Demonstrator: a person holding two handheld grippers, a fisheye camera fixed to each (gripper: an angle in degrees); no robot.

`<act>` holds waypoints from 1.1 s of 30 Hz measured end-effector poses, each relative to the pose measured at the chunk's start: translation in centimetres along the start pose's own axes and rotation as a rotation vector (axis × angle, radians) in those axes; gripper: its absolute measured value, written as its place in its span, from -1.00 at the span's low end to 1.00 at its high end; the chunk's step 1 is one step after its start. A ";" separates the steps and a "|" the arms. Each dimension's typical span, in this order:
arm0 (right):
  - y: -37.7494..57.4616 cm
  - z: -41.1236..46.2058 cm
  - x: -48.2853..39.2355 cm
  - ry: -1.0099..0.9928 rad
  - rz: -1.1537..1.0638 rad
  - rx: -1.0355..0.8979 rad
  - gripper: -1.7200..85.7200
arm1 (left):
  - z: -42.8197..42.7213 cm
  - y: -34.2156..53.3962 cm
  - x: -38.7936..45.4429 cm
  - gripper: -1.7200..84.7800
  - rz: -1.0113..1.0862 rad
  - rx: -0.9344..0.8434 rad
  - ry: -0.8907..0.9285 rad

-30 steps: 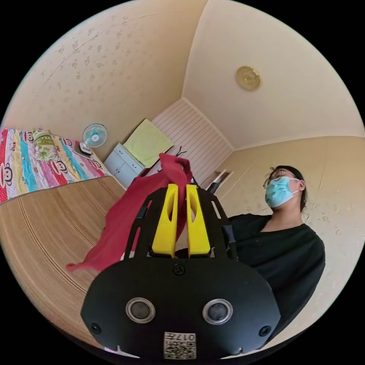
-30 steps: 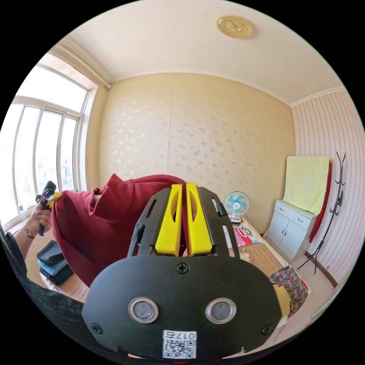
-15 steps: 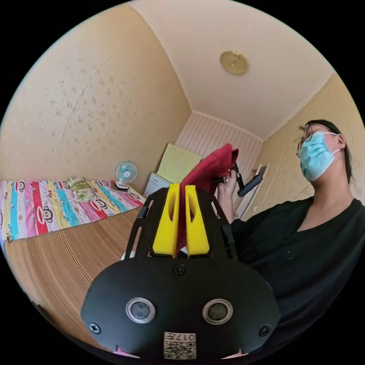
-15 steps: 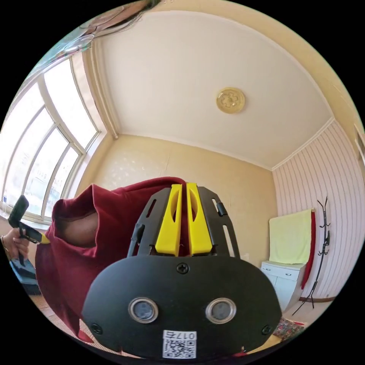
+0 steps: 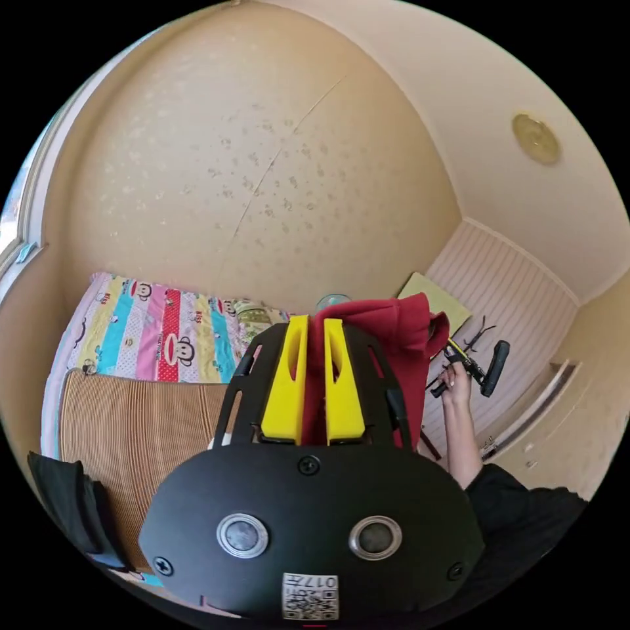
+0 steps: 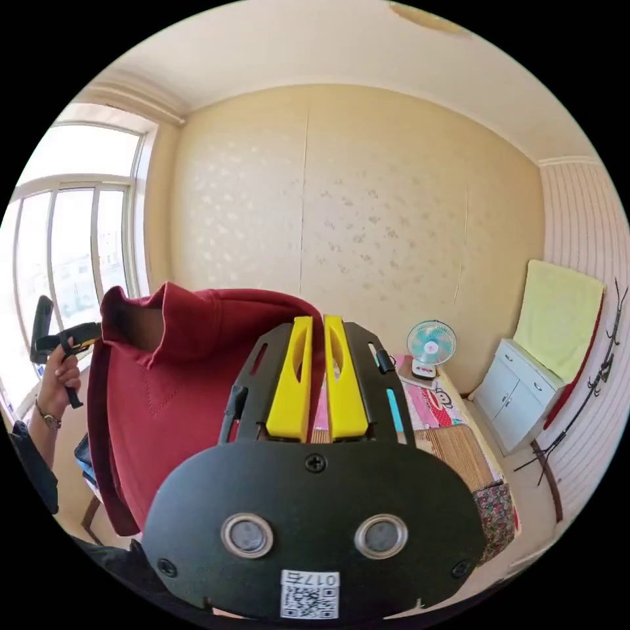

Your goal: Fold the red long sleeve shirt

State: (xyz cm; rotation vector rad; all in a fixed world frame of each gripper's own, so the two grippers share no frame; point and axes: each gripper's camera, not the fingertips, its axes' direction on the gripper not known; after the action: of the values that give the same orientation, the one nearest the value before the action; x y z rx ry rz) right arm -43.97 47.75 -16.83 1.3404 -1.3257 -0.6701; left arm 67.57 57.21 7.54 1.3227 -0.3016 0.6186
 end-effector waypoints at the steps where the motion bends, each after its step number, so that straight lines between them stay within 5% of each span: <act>1: -1.5 7.0 -1.1 0.095 -0.033 -0.151 -0.86 | 1.6 -0.9 -1.0 -0.84 0.003 -0.029 -0.067; 4: 2.1 19.7 -3.9 0.276 -0.268 -0.571 -0.89 | 8.1 -0.5 -7.2 -0.84 -0.006 -0.302 -0.392; 6: 6.7 22.9 -4.2 0.350 -0.326 -0.644 -0.90 | 10.6 4.3 -12.6 -0.83 -0.072 -0.466 -0.505; 12: 29.6 29.8 -2.6 0.137 -0.252 -1.109 -0.92 | 13.5 24.4 -25.5 -0.83 -0.380 -0.921 -0.552; 17: 46.1 27.4 1.2 0.109 0.044 -1.551 -0.90 | 11.1 34.2 -29.8 -0.84 -0.615 -1.046 -0.500; 21: 46.3 27.1 4.7 0.165 0.157 -1.582 -0.90 | 9.9 31.4 -31.8 -0.84 -0.631 -1.029 -0.517; 29: 31.1 33.0 10.3 0.157 0.269 -1.251 -0.90 | 10.6 16.5 -30.1 -0.84 -0.410 -0.874 -0.507; 33: 26.9 35.3 10.4 0.147 0.211 -1.205 -0.90 | 12.1 13.6 -28.8 -0.84 -0.296 -0.934 -0.497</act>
State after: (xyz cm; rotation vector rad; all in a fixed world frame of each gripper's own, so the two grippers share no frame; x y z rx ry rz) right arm -82.87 33.19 1.87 0.2532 -0.6681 -0.9622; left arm 38.21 40.00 5.82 0.5642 -0.6842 -0.1377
